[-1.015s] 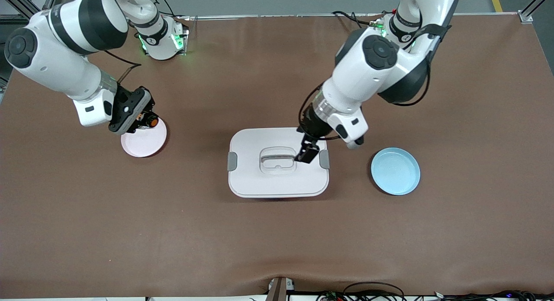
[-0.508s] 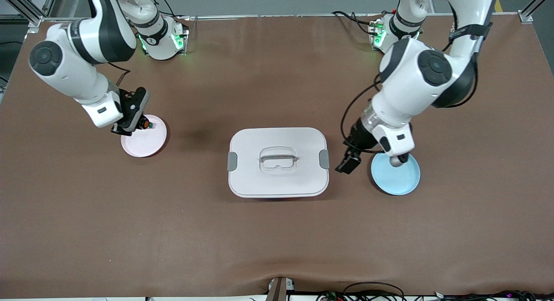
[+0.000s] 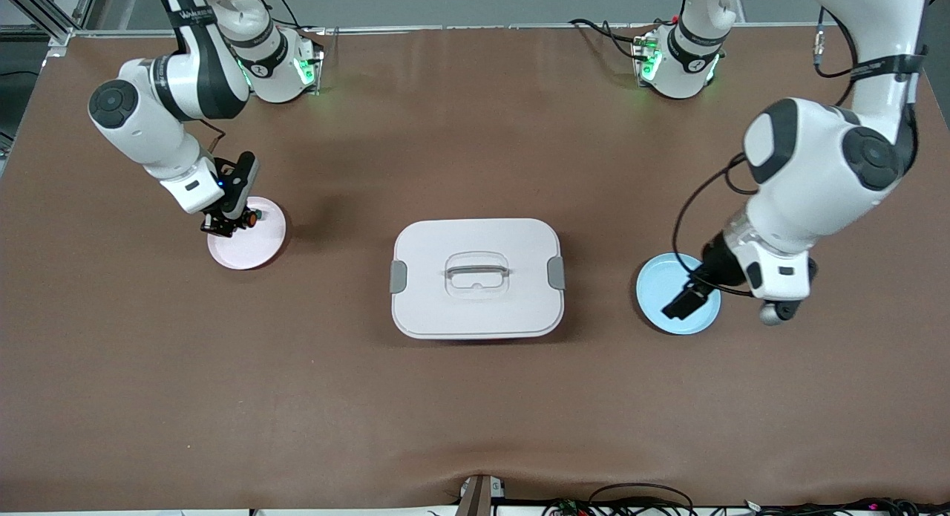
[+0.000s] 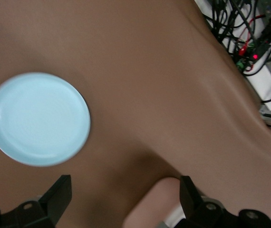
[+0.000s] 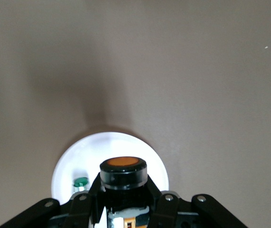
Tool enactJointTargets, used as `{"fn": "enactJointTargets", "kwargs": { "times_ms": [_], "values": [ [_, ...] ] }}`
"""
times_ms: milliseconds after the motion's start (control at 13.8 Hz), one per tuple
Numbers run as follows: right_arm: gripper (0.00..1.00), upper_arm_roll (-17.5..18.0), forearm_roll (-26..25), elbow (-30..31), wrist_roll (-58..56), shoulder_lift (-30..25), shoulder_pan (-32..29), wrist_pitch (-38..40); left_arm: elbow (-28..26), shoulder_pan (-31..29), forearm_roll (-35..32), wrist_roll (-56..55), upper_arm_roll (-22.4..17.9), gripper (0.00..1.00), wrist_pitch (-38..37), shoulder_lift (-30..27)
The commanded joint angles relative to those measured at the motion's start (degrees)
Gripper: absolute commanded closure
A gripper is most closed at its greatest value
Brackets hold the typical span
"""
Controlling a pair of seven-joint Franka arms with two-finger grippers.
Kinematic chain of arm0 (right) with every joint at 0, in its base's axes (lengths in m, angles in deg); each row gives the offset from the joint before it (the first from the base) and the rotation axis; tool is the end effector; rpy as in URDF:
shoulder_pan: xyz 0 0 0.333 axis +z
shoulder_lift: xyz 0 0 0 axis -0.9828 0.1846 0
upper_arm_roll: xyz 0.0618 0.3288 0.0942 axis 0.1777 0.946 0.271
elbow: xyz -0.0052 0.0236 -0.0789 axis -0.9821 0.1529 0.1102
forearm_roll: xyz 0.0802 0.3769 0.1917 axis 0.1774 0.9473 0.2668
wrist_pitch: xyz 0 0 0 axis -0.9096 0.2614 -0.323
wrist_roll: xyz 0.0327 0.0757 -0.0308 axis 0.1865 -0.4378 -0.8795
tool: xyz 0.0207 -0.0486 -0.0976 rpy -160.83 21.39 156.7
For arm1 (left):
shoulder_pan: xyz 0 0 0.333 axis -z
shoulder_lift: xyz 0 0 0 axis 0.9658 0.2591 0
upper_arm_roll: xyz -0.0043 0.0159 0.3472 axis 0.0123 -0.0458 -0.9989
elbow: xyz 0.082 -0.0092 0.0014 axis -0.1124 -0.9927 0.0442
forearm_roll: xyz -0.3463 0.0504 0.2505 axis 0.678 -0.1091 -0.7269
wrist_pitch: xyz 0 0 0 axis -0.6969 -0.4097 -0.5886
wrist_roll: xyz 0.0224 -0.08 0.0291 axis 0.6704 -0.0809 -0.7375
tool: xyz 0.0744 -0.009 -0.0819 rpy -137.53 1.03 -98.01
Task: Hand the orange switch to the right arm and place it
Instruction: 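Lower the orange switch onto the white plate with the right gripper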
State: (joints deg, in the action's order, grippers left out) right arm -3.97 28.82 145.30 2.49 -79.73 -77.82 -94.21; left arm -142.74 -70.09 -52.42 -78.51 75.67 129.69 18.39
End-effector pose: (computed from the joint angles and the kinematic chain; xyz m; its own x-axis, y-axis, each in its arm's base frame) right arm 0.4814 0.0341 0.3146 0.1329 0.9902 0.0430 0.9856 -0.1366 0.0993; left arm 0.6828 -0.1444 0.4450 0.7495 0.6619 -0.0117 0.6391 -0.7189 0.2735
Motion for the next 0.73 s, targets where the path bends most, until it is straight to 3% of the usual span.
{"fn": "enactJointTargets", "kwargs": {
  "times_ms": [0, 290, 435, 653],
  "values": [
    [1.0, 0.9, -1.0, 2.5, -5.0, 2.2, -3.3, -6.8, -2.1, -3.0, -0.8, 12.5, 0.5, 0.0, -0.8, -1.5],
    [1.0, 0.9, -0.9, 5.4, -8.9, 8.9, -6.4, -18.6, -1.5, -6.8, -1.7, 37.6, 0.3, 0.0, -0.8, -2.2],
    [1.0, 0.9, -0.9, 5.6, -9.8, 12.4, -7.3, -22.0, -0.7, -8.2, -1.9, 38.6, 0.3, 0.0, -1.3, -3.2],
    [1.0, 1.0, -0.9, 6.6, -9.8, 14.9, -7.4, -26.4, 4.4, -9.7, -6.6, 39.0, 0.3, 0.0, -7.7, -3.1]
  ]
}}
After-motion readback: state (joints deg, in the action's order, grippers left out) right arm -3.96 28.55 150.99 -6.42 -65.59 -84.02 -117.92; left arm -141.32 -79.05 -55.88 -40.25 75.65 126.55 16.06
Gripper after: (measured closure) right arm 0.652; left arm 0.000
